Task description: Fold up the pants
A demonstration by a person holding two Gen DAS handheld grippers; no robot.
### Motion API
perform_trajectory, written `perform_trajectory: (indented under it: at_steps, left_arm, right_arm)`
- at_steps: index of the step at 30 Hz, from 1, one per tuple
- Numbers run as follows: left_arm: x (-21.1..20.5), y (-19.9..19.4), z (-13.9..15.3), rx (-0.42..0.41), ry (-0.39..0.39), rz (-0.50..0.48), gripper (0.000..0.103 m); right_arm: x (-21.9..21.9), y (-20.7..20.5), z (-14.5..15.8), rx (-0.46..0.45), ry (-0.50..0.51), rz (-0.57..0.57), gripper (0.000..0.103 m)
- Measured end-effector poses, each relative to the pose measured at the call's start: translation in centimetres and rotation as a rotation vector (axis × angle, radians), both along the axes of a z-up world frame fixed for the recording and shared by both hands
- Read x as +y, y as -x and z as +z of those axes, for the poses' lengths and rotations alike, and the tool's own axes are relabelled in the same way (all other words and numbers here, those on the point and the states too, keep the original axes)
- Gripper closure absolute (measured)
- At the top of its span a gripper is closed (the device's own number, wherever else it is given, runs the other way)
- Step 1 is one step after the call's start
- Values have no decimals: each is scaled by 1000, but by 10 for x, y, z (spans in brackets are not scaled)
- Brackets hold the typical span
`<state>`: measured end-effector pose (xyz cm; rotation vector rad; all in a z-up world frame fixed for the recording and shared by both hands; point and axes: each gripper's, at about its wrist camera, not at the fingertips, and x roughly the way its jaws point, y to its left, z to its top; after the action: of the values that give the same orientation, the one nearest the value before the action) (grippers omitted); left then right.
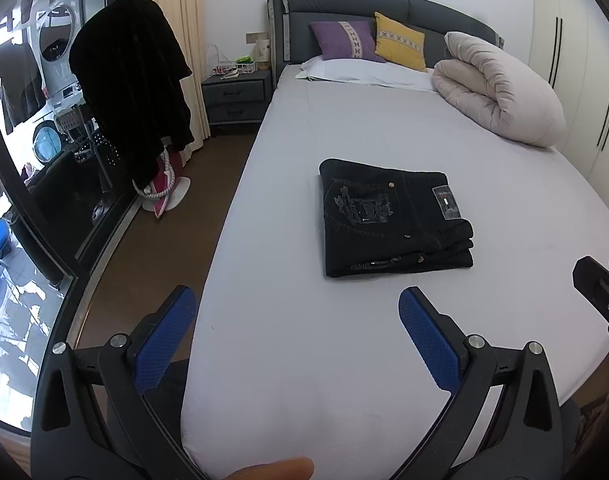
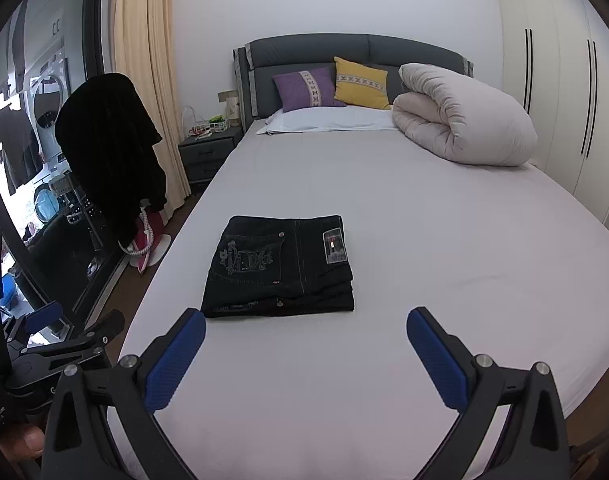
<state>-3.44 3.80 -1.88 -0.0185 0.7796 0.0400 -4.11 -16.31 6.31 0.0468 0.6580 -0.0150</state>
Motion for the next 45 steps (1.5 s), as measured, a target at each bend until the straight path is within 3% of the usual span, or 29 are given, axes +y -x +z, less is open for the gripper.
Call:
perform_trajectory:
  at_steps: [45]
  left_arm:
    - [-5, 1, -10, 14, -1, 6, 0]
  right_arm:
    - [3, -4, -13, 32, -4, 15, 0]
